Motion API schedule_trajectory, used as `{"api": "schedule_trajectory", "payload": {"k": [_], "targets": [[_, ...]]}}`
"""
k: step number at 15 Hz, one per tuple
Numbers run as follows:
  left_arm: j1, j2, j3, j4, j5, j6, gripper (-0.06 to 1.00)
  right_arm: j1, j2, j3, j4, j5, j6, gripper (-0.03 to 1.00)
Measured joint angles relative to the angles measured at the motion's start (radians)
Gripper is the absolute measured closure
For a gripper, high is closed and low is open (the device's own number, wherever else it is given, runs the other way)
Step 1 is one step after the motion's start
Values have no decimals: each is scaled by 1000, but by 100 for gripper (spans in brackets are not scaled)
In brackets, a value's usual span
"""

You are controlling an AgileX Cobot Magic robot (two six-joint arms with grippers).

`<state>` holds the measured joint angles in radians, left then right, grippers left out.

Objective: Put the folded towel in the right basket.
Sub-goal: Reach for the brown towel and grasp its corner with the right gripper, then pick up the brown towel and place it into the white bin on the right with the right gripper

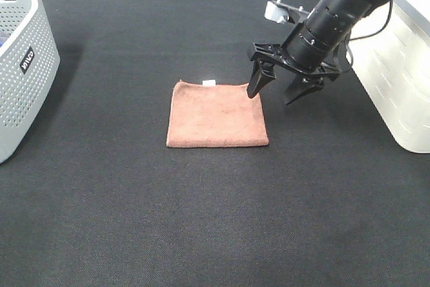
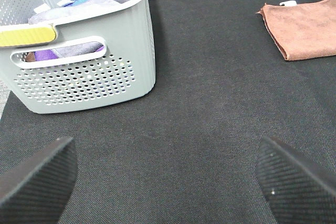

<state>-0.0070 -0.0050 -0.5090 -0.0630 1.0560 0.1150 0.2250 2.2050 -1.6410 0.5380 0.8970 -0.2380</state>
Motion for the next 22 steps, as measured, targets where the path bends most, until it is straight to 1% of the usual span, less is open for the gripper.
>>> {"api": "schedule_trajectory", "payload": {"k": [1, 4, 9, 11, 12, 13, 16, 17, 18, 20, 22], "targets": [[0, 0, 0, 0, 0, 0, 7, -16, 30, -28, 38, 24, -24, 25], [0, 0, 0, 0, 0, 0, 7, -30, 128, -148, 78, 69, -59, 25], [0, 0, 0, 0, 0, 0, 7, -30, 231, -242, 76, 74, -58, 27], [0, 0, 0, 0, 0, 0, 7, -30, 241, -251, 83, 75, -59, 29], [0, 0, 0, 0, 0, 0, 7, -30, 243, -251, 99, 76, -64, 33], [0, 0, 0, 0, 0, 0, 7, -30, 249, -251, 122, 76, -79, 41], [0, 0, 0, 0, 0, 0, 7, -30, 253, -251, 156, 76, -89, 75], [0, 0, 0, 0, 0, 0, 7, -30, 254, -251, 157, 76, -89, 82], [0, 0, 0, 0, 0, 0, 7, -30, 254, -251, 157, 76, -89, 82], [0, 0, 0, 0, 0, 0, 7, -30, 254, -251, 159, 77, -89, 96], [0, 0, 0, 0, 0, 0, 7, -30, 254, -252, 164, 96, -89, 97]]}}
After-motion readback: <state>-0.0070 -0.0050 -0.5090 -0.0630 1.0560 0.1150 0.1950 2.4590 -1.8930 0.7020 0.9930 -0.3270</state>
